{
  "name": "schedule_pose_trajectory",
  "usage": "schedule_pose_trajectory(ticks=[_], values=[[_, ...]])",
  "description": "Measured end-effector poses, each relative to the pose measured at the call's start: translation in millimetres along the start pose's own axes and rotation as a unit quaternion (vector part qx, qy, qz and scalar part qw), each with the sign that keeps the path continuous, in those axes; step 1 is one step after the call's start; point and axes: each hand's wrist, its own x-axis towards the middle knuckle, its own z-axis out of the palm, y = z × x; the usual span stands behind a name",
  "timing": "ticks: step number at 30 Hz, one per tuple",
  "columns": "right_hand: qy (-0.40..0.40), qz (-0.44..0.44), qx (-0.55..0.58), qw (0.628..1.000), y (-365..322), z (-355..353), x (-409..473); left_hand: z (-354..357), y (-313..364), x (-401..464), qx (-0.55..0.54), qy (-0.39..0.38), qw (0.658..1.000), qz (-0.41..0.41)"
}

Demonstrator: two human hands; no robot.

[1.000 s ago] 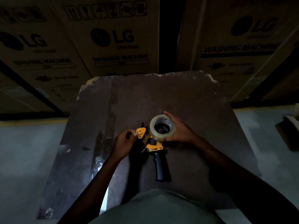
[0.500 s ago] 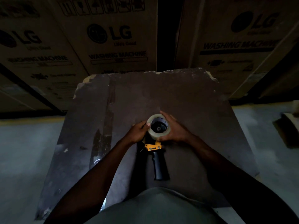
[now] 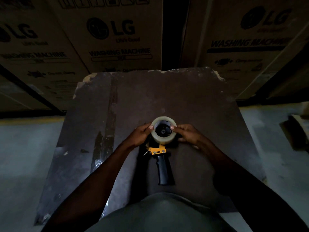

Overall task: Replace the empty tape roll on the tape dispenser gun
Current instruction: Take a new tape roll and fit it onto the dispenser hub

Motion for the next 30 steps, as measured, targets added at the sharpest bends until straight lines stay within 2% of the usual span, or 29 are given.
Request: schedule_pose_trajectory(ticks=[7,16,24,27,30], values=[[0.018,0.020,0.011,1.000,0.8,1.7,-0.9,-3.0,-1.0,4.4,0.100,-0.026,0.994,0.028],[0.031,0.037,0.031,0.998,4.9,3.4,11.0,4.5,3.2,10.3,0.168,0.011,0.984,0.055],[0.042,0.047,0.040,0.997,5.2,10.6,17.0,9.5,-0.1,12.5,0.181,0.043,0.982,0.030],[0.070,0.039,0.015,0.997,8.1,11.6,19.4,13.2,0.6,12.6,0.190,0.055,0.980,0.025],[0.066,0.027,-0.006,0.997,14.0,9.4,22.4,14.2,-6.6,12.6,0.190,0.063,0.979,0.029]])
